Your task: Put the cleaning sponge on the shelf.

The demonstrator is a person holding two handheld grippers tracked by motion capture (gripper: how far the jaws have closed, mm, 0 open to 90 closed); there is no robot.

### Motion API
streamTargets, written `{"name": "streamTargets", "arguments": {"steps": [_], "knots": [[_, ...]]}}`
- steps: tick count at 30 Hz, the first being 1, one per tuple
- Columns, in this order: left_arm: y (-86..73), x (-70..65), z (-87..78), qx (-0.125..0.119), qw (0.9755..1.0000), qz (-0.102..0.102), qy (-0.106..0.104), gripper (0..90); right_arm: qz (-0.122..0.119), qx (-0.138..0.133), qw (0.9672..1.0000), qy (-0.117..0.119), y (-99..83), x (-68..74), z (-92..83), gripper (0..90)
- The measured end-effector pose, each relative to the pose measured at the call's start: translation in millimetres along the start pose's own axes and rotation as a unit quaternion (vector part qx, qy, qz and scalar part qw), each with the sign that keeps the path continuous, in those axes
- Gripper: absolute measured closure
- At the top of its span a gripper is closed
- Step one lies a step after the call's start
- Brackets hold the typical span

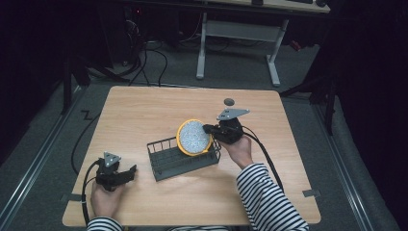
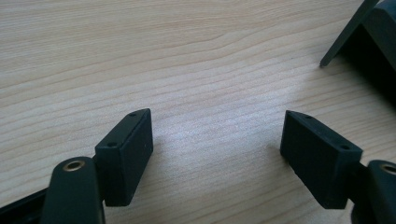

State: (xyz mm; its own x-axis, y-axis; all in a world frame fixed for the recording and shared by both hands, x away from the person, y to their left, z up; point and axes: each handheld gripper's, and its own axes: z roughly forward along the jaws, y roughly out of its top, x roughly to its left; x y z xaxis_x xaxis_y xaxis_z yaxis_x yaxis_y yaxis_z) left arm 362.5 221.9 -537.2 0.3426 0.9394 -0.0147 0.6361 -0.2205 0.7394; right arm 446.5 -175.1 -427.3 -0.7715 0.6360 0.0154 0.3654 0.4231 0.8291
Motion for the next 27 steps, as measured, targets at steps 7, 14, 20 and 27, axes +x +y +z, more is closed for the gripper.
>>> {"name": "streamTargets", "arguments": {"steps": [7,14,20,27], "knots": [[0.0,0.0,0.0,0.0,1.0,0.0,0.0,26.1,-0.005,0.012,0.9999,0.003,-4.2,1.7,0.6,87.9],[0.0,0.1,0.0,0.0,1.0,0.0,0.0,26.1,-0.002,0.02,0.9997,0.01,-10.0,2.7,-0.6,88.1],[0.0,0.1,0.0,0.0,1.0,0.0,0.0,26.2,-0.002,0.031,0.9993,0.022,-11.8,3.5,-1.3,88.2],[0.0,0.1,0.1,-0.001,1.0,0.0,0.0,26.3,0.01,0.046,0.9984,0.029,-12.6,2.2,-1.9,87.3]]}}
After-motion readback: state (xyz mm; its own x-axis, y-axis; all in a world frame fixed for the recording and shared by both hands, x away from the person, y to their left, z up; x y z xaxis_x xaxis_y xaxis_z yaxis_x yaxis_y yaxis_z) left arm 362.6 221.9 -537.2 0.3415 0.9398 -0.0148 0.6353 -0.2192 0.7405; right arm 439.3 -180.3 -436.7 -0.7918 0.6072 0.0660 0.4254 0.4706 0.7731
